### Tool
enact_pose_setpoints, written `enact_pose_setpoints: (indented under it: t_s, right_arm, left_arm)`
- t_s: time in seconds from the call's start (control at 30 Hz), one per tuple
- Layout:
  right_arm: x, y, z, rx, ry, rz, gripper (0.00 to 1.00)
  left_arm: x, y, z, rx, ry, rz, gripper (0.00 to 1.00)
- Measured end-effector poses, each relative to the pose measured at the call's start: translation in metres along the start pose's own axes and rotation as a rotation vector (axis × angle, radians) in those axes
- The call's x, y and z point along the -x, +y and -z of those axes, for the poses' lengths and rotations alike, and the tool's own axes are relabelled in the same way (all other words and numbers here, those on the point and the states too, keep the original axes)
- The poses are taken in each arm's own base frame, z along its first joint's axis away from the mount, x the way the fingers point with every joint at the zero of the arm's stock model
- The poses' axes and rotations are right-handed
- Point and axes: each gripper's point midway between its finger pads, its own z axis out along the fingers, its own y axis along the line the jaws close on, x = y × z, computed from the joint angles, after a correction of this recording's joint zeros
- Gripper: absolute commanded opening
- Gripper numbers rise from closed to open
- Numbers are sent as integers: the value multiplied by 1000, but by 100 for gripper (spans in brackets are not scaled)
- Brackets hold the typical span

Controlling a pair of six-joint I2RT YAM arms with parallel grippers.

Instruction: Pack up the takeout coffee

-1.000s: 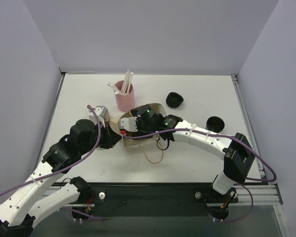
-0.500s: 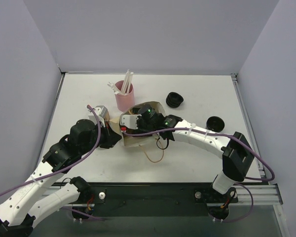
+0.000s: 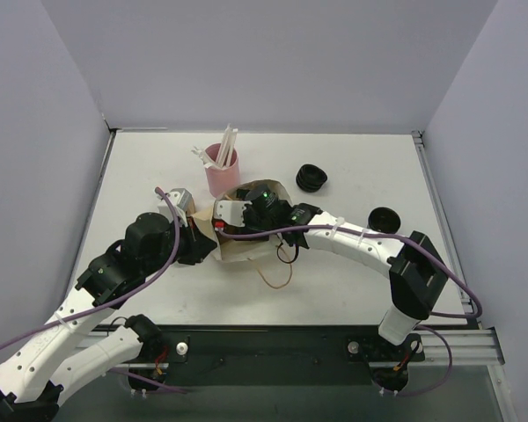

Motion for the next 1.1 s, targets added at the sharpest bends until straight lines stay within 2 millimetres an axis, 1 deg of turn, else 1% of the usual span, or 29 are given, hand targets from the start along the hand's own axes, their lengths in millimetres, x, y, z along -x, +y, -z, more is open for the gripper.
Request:
enact_pose_setpoints:
  t_s: [0.13,0.37,0.63,0.87,1.0,1.1]
  right_arm:
    - [1,1,-2,4,-6,-8,33]
    - [6,-2,-6,-13,-27,-28,33]
    - [5,-6,-9,-26,-36,-60,33]
    - [5,-3,-18,-17,-49,-83,33]
    - [6,-2,-19,-13,-52,-96,33]
    - [6,-1,-19,-12,-52,-104,35]
  left_arm:
    - [0,0,0,0,0,2,0]
    - [2,2,0,14,-11,2,0]
    - [3,3,0,19,-17,5,0]
    - [3,3,0,21,-17,6,0]
    - [3,4,0,21,-17,8,0]
    - [2,4,0,21,-16,10,0]
